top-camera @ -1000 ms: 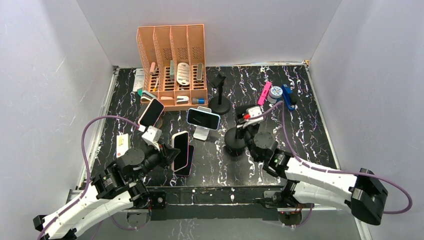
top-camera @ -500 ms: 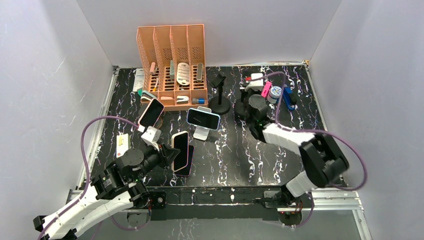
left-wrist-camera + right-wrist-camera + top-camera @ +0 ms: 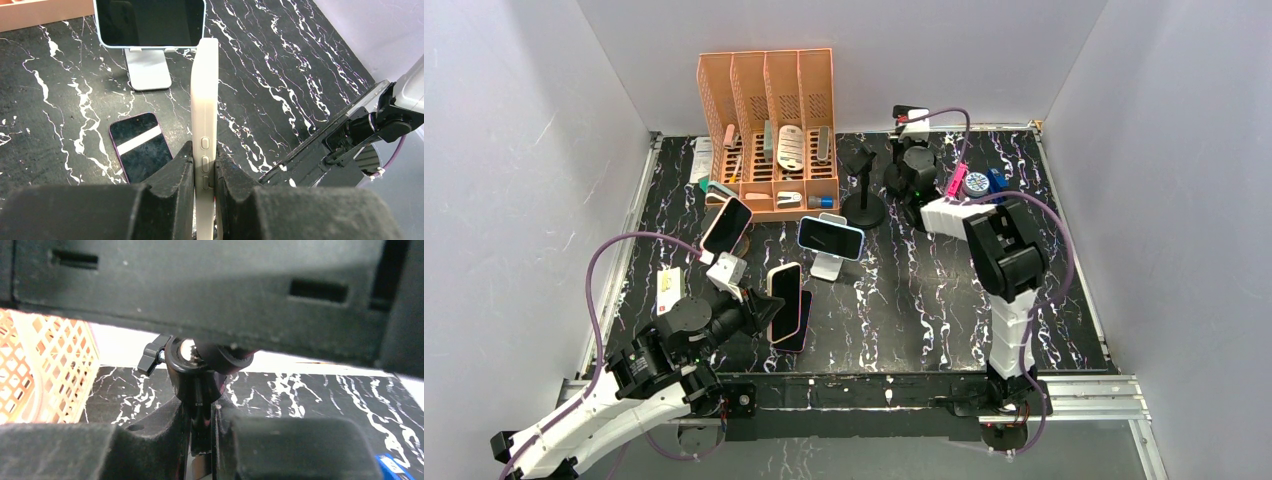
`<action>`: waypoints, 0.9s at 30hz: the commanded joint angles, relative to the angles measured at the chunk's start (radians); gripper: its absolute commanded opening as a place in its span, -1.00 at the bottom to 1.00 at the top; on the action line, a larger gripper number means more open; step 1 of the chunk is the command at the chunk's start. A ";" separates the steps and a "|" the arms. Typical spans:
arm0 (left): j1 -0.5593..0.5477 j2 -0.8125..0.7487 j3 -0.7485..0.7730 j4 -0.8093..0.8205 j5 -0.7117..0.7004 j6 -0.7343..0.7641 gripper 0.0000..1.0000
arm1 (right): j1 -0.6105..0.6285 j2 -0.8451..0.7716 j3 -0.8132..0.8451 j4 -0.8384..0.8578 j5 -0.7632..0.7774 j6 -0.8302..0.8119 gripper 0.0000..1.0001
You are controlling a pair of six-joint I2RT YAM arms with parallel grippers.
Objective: Remove the phone from the phone stand
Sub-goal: Move the phone stand to the center of the board.
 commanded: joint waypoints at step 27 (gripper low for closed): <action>0.002 -0.006 0.011 0.061 -0.013 0.008 -1.00 | 0.018 0.025 0.090 0.017 -0.141 0.115 0.32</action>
